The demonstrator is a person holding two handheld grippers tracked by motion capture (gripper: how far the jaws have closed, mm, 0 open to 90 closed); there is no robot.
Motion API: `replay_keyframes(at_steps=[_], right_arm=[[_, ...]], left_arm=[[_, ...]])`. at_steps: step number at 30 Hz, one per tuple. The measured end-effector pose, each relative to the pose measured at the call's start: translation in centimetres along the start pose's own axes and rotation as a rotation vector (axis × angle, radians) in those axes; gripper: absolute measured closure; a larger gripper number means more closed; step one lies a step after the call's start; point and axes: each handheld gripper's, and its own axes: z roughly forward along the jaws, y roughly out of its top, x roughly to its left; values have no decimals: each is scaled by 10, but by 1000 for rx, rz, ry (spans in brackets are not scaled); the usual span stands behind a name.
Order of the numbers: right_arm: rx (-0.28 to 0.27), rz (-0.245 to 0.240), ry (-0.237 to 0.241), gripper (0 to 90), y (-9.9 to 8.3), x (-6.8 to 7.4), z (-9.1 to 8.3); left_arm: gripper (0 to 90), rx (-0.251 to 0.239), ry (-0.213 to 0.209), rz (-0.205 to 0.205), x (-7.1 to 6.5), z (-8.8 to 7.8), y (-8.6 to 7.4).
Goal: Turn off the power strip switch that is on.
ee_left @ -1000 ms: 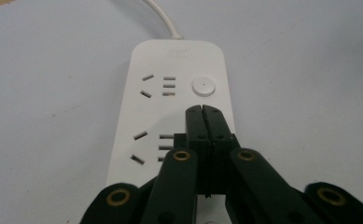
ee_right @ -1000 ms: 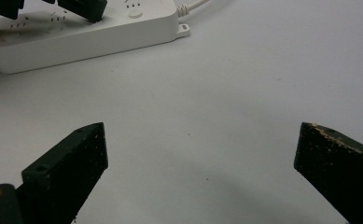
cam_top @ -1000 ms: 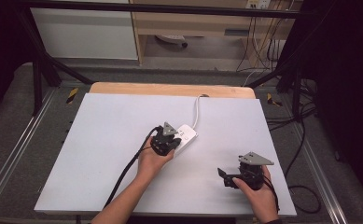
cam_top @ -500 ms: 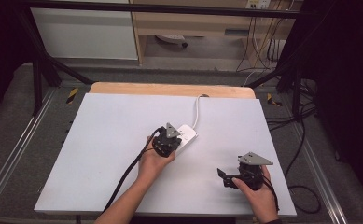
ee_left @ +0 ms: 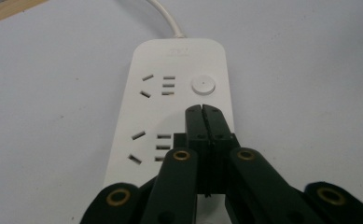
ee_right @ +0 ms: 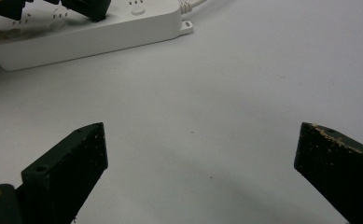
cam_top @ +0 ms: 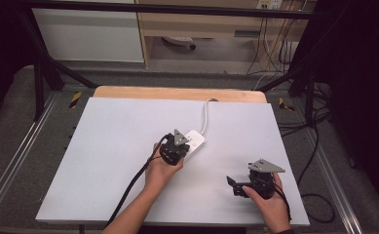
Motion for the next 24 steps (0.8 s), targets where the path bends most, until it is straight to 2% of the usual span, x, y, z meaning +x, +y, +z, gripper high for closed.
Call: replay_keyframes(at_steps=[1,5,8,17,24], right_arm=[[0,3,-1,35,0,0,0],[-1,5,-3,35,0,0,0],[-6,8,-2,35,0,-1,-1],[5,9,-2,35,0,0,1],[3,5,-5,35,-1,-1,1]], left_arm=[[900,0,5,1,-1,0,0],[900,-11,-14,-37,3,-1,-2],[900,-9,-5,-28,1,-1,-1],[900,4,-31,-64,6,0,1],[900,8,-32,-69,6,-1,1]])
